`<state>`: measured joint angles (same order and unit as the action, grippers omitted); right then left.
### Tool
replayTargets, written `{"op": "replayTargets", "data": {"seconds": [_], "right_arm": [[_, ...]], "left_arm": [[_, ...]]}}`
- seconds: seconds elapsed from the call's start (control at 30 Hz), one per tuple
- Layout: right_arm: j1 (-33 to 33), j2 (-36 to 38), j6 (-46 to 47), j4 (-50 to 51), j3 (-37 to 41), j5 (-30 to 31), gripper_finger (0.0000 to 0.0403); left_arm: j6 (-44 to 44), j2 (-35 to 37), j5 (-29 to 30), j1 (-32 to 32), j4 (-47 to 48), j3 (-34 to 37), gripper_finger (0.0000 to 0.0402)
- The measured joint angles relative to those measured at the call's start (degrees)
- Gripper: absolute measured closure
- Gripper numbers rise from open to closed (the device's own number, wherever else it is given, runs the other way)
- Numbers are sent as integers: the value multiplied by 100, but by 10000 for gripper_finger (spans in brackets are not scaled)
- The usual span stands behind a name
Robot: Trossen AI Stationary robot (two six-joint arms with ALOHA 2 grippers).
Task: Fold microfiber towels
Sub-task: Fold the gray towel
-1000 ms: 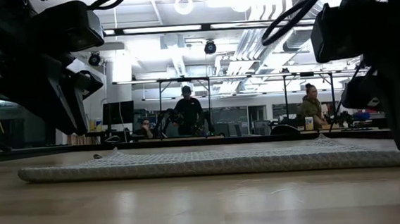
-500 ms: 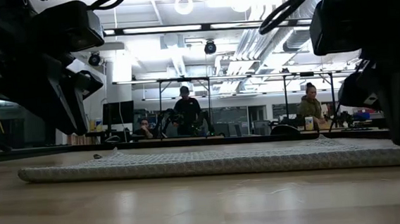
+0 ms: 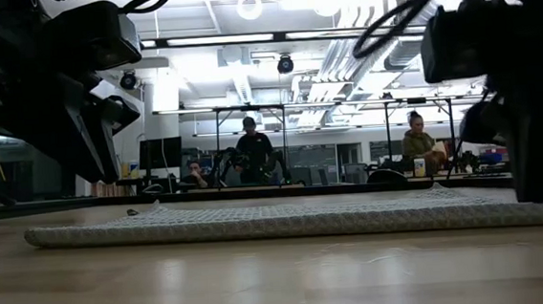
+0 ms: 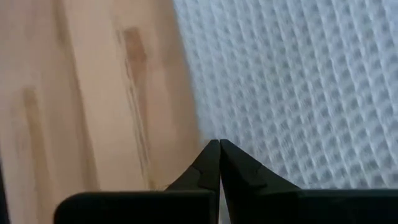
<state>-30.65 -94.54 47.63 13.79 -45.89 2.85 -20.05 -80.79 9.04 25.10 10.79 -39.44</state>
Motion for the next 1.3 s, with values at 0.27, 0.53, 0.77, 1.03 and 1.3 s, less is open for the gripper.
{"op": "replayTargets", "data": {"seconds": [0.27,0.53,0.77,1.03,1.3], "right_arm": [[0,0,83,32,0,-329,401],[-11,0,186,53,0,-314,401],[-11,-72,208,64,0,-319,401],[-7,-263,229,-204,-12,-726,401],[-48,299,69,-372,2,-703,401]], "left_arm": [[-11,0,0,0,-13,-2,318],[-9,0,0,0,-15,-2,318],[-48,0,-77,2,-12,-2,318],[-122,0,-108,2,4,-2,318],[-122,0,-113,2,1,-2,318]]}}
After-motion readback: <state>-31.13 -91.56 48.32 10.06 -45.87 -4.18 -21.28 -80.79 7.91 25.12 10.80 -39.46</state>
